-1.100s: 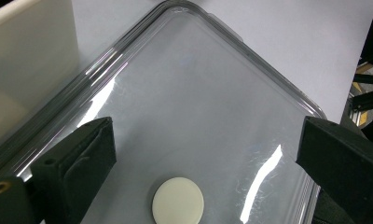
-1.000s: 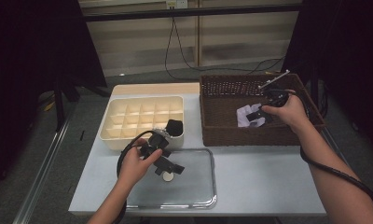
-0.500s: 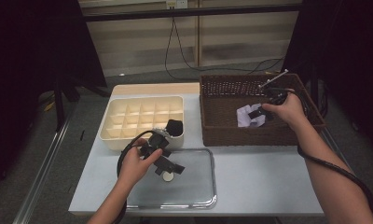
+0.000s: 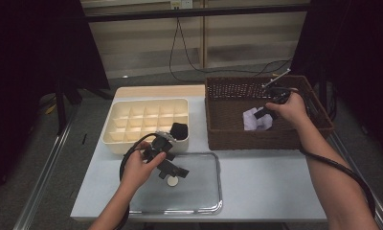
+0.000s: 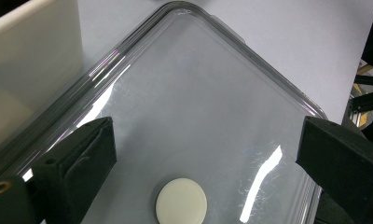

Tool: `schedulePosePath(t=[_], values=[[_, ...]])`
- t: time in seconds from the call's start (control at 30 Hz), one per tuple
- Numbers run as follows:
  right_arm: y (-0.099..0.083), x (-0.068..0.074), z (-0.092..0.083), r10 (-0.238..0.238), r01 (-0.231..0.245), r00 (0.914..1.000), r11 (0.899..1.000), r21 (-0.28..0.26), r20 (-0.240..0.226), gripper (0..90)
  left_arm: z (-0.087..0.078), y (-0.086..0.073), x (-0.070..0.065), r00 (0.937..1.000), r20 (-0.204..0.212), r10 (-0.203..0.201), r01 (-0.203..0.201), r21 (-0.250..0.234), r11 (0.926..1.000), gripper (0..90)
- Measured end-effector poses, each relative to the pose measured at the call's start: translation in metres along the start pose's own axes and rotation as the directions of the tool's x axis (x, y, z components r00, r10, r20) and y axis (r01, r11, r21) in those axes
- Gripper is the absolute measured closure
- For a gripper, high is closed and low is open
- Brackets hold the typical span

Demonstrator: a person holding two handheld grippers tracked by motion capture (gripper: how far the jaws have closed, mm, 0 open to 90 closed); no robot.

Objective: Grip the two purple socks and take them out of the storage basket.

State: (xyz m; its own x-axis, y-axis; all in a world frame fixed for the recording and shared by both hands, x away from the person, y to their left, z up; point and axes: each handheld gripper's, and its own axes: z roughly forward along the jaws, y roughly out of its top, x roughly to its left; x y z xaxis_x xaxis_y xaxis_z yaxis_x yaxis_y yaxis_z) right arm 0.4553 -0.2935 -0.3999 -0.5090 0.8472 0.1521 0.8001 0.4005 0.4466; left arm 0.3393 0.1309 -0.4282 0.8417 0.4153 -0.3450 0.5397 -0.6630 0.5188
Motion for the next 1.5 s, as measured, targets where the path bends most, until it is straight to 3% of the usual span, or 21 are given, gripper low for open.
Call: schedulePosePath(t=[0.07,0.1,0.2,0.27,0.3,0.33,0.47,0.57,0.6,0.63,0.67,0.77,0.83,1.1,1.17,1.5], values=[[0.0,-0.001,0.004,0.001,-0.001,1.0,1.0,-0.001,-0.001,46.6,0.001,-0.001,-0.001,0.9997,-0.001,-0.023,0.023,-0.017,0.9996,4.5],[0.0,-0.001,0.006,0.002,-0.002,1.0,1.0,-0.002,-0.001,47.4,0.0,-0.001,0.001,1.0,-0.003,0.0,0.0,0.002,1.0,4.5],[0.0,-0.003,0.012,0.003,-0.003,1.0,1.0,0.004,-0.006,52.0,0.001,0.0,0.0,1.0,0.002,-0.01,0.01,0.002,1.0,4.5],[0.0,-0.005,0.015,0.01,-0.01,0.9999,1.0,0.011,-0.005,54.8,0.003,-0.001,-0.002,0.9992,0.001,-0.041,0.041,-0.022,0.9989,4.5],[-0.001,-0.005,0.016,0.011,-0.011,0.9999,1.0,0.016,-0.003,54.9,0.003,-0.001,-0.001,0.9994,0.001,-0.036,0.036,-0.022,0.9991,4.5],[-0.001,-0.006,0.018,0.014,-0.014,0.9999,1.0,0.015,0.0,56.7,0.001,0.0,0.001,1.0,0.0,0.0,0.0,0.003,1.0,4.5],[-0.003,-0.008,0.021,0.008,-0.008,0.9999,1.0,0.028,-0.013,70.5,0.001,-0.001,0.001,0.9998,-0.001,-0.018,0.018,-0.006,0.9998,4.5],[-0.003,-0.008,0.02,0.002,-0.001,0.9997,0.999,0.037,-0.026,79.5,0.001,-0.001,0.002,1.0,0.001,-0.003,0.003,0.005,1.0,4.6],[-0.002,-0.007,0.02,-0.002,0.004,0.9995,0.999,0.04,-0.032,84.6,0.003,-0.001,0.0,0.9995,-0.001,-0.031,0.031,-0.014,0.9994,4.6],[-0.001,-0.007,0.019,-0.003,0.004,0.9994,0.999,0.04,-0.033,87.1,0.002,-0.001,0.001,1.0,-0.001,-0.004,0.004,0.008,1.0,4.6],[0.0,-0.006,0.017,0.0,0.001,0.9992,0.999,0.041,-0.039,87.7,0.001,-0.001,0.001,1.0,-0.001,-0.004,0.004,0.01,0.9999,4.6],[0.003,-0.004,0.01,-0.004,0.006,0.9987,0.999,0.037,-0.052,88.1,0.001,0.0,0.002,1.0,-0.004,0.003,-0.003,0.005,1.0,4.6],[0.005,-0.001,0.003,-0.02,0.022,0.9982,0.999,0.031,-0.056,88.1,0.003,-0.001,-0.001,0.9994,-0.003,-0.036,0.036,-0.029,0.999,4.6],[0.008,0.013,-0.029,-0.054,0.055,0.9959,0.998,0.005,-0.072,88.1,0.0,0.0,-0.001,0.9999,-0.006,-0.009,0.009,-0.013,0.9999,4.6],[0.009,0.015,-0.037,-0.064,0.065,0.9949,0.998,0.005,-0.077,88.1,0.001,0.001,-0.004,0.9997,-0.007,-0.025,0.025,-0.025,0.9994,4.6],[0.01,0.031,-0.069,-0.087,0.086,0.992,0.996,-0.018,-0.091,88.1,-0.001,0.002,-0.005,0.9997,-0.005,-0.022,0.022,-0.038,0.9991,4.6]])
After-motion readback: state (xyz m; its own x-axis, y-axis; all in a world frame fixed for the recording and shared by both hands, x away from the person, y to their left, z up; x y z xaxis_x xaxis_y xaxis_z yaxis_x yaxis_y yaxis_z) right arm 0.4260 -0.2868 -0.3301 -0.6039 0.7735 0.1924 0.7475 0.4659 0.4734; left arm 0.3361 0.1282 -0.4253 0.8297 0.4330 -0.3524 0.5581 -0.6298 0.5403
